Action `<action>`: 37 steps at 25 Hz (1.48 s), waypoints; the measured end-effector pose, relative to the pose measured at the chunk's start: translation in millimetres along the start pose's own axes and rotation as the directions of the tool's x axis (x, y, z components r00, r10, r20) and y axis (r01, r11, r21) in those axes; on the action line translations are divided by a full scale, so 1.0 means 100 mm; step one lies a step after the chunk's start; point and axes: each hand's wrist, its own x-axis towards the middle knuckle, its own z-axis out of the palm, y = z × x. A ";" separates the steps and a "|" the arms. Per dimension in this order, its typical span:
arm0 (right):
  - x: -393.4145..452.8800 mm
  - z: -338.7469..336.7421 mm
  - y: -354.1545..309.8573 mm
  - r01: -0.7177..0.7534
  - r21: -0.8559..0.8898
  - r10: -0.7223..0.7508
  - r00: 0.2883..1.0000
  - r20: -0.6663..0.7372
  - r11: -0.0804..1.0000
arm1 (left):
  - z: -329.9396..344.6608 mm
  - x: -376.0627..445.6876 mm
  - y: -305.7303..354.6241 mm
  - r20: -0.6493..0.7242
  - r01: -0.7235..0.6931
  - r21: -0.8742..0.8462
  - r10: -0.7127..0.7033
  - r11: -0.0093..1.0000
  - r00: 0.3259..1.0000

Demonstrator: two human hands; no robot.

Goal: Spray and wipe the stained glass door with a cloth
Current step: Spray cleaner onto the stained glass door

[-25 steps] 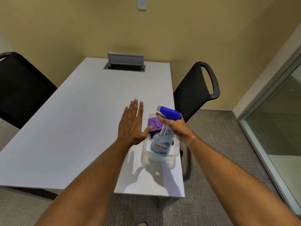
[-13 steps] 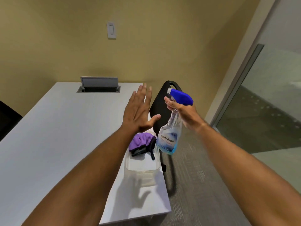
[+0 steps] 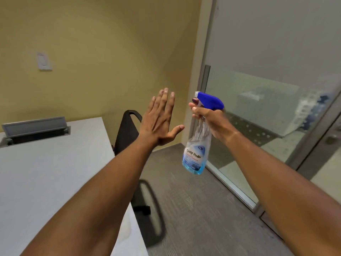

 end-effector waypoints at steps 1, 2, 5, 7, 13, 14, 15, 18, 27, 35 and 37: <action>-0.03 -0.22 -0.05 0.013 -0.010 -0.013 0.999 -0.052 1.000 | 0.01 0.13 0.19 -0.012 -0.025 -0.009 0.025 1.000 1.000; -0.05 -0.45 -0.10 0.022 -0.020 -0.024 0.994 -0.108 1.000 | 0.01 0.26 0.39 -0.028 -0.048 -0.021 0.047 0.999 0.999; -0.15 -1.17 -0.27 0.032 -0.052 -0.044 0.968 -0.246 0.998 | 0.02 0.68 1.09 -0.073 -0.117 -0.065 0.112 0.991 0.991; -0.23 -1.65 -0.41 0.058 -0.073 -0.078 0.948 -0.307 0.996 | 0.02 0.94 1.58 -0.112 -0.163 -0.081 0.153 0.983 0.982; -0.56 -3.05 -0.78 0.107 -0.132 -0.158 0.860 -0.485 0.985 | -0.02 1.64 3.03 -0.186 -0.273 -0.151 0.244 0.950 0.952; -0.61 -3.26 -0.82 0.106 -0.134 -0.161 0.833 -0.529 0.985 | -0.02 1.75 3.24 -0.199 -0.285 -0.161 0.252 0.945 0.947; -0.65 -3.46 -0.86 0.107 -0.130 -0.163 0.801 -0.577 0.986 | -0.04 1.86 3.43 -0.215 -0.298 -0.168 0.260 0.940 0.941; -0.75 -3.96 -0.93 0.116 -0.124 -0.170 0.688 -0.706 0.985 | -0.03 2.14 3.92 -0.265 -0.348 -0.182 0.295 0.920 0.918; -0.72 -5.37 -1.12 0.042 -0.234 -0.232 0.384 -0.894 0.971 | 0.34 3.19 5.38 -0.388 -0.537 -0.272 0.420 0.798 0.820; -0.34 -6.53 -1.34 -0.049 -0.303 -0.289 0.190 -0.938 0.952 | 0.64 4.34 6.50 -0.504 -0.696 -0.332 0.504 0.637 0.702; -0.27 -6.76 -1.43 -0.077 -0.326 -0.308 0.178 -0.934 0.942 | 0.64 4.56 6.75 -0.526 -0.718 -0.342 0.510 0.605 0.681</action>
